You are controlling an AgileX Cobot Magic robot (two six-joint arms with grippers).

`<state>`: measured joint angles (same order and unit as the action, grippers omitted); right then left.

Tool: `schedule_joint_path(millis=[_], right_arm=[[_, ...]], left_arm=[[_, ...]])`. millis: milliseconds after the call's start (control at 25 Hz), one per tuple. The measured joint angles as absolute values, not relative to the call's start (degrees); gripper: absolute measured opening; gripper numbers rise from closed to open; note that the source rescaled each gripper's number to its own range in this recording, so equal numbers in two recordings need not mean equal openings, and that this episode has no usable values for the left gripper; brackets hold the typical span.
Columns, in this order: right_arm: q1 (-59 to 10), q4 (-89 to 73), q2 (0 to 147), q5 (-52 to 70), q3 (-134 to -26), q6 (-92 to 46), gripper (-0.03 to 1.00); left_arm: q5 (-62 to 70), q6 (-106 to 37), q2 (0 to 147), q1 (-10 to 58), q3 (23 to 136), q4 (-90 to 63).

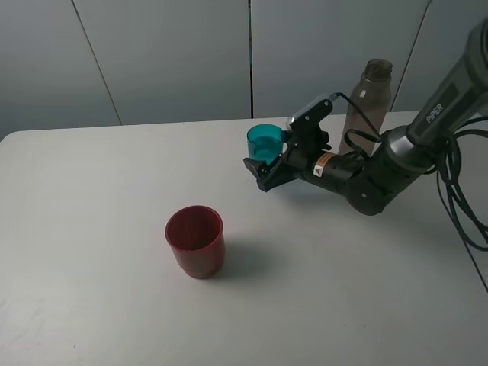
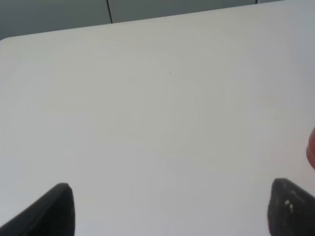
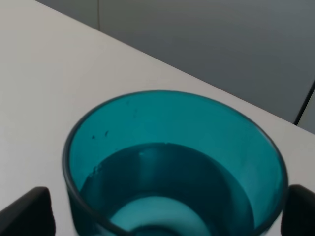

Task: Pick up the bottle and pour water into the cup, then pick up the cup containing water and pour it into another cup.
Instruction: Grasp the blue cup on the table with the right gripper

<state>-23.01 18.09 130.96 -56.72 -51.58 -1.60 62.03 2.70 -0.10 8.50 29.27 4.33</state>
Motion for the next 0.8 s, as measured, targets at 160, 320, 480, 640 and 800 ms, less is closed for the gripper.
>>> schedule_joint_path(millis=[160, 320, 480, 640, 800], right_arm=[[-22.9, 18.7, 133.1, -56.6, -53.2, -1.1, 1.0], [-22.9, 18.8, 135.0, -56.6, -55.0, 0.0, 1.0], [-22.9, 19.0, 136.1, -56.6, -56.9, 1.0, 1.0], [-23.3, 18.9, 136.2, -56.5, -58.2, 1.7, 1.0], [-24.4, 18.9, 137.2, -55.8, -59.2, 1.9, 1.0]], left_arm=[[62.0, 2.7, -0.1, 8.5, 29.3, 4.3], [62.0, 2.7, -0.1, 8.5, 29.3, 4.3], [62.0, 2.7, -0.1, 8.5, 29.3, 4.3], [62.0, 2.7, -0.1, 8.5, 29.3, 4.3], [62.0, 2.7, -0.1, 8.5, 29.3, 4.3]])
